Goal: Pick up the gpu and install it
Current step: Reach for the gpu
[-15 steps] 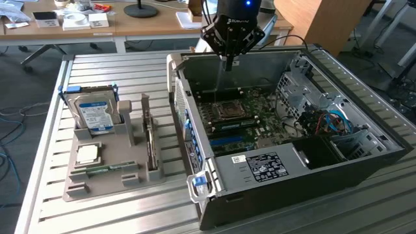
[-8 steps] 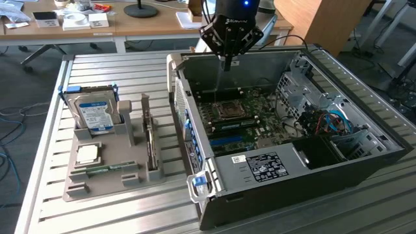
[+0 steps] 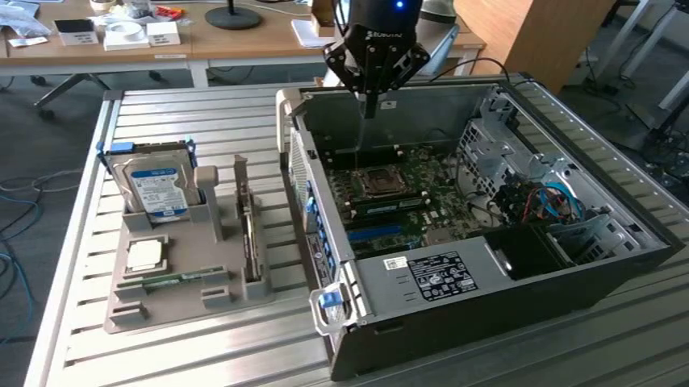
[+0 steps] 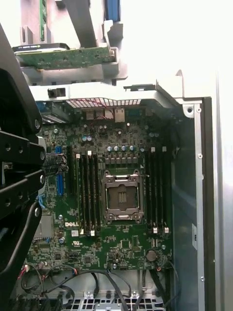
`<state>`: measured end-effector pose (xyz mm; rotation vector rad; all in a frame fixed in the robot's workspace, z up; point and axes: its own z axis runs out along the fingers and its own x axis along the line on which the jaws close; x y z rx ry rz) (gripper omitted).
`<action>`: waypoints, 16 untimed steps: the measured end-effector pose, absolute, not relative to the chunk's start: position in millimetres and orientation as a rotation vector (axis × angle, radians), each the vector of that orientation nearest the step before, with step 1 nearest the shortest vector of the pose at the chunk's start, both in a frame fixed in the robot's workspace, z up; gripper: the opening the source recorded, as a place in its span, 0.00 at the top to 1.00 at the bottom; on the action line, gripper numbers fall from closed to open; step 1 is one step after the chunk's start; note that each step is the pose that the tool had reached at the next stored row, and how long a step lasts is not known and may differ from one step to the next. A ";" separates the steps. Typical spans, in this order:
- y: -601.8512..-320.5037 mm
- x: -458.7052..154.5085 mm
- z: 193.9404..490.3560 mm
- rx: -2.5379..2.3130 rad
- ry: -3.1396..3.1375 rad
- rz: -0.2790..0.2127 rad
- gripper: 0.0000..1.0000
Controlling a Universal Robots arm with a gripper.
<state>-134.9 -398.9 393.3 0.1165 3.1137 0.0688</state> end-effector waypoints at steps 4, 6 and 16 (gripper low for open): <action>-398.8 -141.7 393.3 0.117 3.114 0.069 0.89; -398.8 -146.1 393.3 0.117 3.114 0.069 0.89; -398.9 -172.2 393.3 0.116 3.113 0.069 0.89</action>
